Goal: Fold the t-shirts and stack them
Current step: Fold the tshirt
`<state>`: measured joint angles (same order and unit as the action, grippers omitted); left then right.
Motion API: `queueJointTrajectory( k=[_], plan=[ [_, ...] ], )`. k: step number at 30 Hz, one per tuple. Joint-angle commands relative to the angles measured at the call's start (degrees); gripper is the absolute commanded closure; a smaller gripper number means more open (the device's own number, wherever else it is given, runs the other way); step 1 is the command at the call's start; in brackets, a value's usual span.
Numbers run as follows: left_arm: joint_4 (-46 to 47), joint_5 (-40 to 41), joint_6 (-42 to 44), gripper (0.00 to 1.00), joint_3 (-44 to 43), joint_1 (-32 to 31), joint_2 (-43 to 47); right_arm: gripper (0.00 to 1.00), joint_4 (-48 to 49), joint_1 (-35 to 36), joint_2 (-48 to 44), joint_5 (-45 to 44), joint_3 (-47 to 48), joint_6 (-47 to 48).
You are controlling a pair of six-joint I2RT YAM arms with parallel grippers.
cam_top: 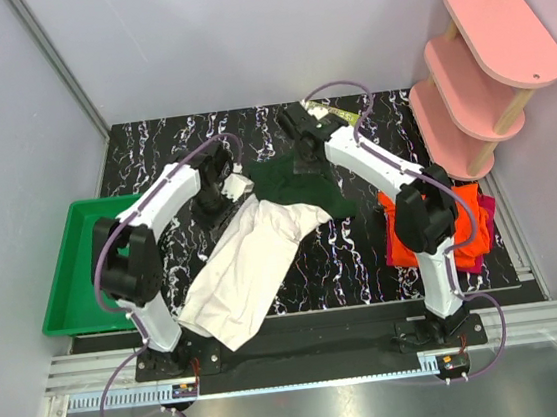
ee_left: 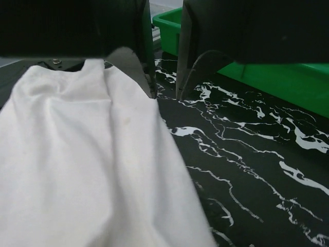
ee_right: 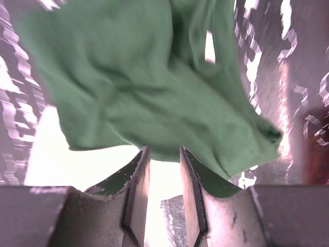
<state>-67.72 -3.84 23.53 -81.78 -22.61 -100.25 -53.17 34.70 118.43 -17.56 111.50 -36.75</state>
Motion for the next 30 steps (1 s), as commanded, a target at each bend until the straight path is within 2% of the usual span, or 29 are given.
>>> queueJointTrajectory(
  k=[1,8,13,19,25,28,30],
  plan=[
    [2.07,2.61,0.55,0.74,2.13,2.83,-4.60,0.64,4.29,1.86,-0.31,-1.25,-9.19,-4.28],
    [3.56,-0.56,1.43,0.74,7.68,2.92,-5.22,0.66,6.50,1.95,4.52,-1.77,-11.23,-7.10],
    [3.48,-1.61,1.17,0.75,11.28,2.66,-6.54,0.65,5.97,1.16,11.20,-0.37,-5.78,-7.63],
    [4.53,-1.61,2.22,0.77,18.31,-1.11,-3.74,0.65,1.05,-1.56,18.58,1.48,2.48,-7.46],
    [4.53,-2.32,3.01,0.78,23.68,-10.33,-1.18,0.65,-2.98,-3.06,25.87,3.23,15.12,-4.03],
    [4.44,-3.28,1.79,0.78,24.12,-16.92,-1.44,0.65,-9.12,-3.41,32.11,5.52,30.29,-1.92],
    [4.44,-3.98,1.08,0.78,23.16,-19.13,-2.49,0.64,-11.25,-3.50,36.77,6.48,36.47,-0.69]
  ],
)
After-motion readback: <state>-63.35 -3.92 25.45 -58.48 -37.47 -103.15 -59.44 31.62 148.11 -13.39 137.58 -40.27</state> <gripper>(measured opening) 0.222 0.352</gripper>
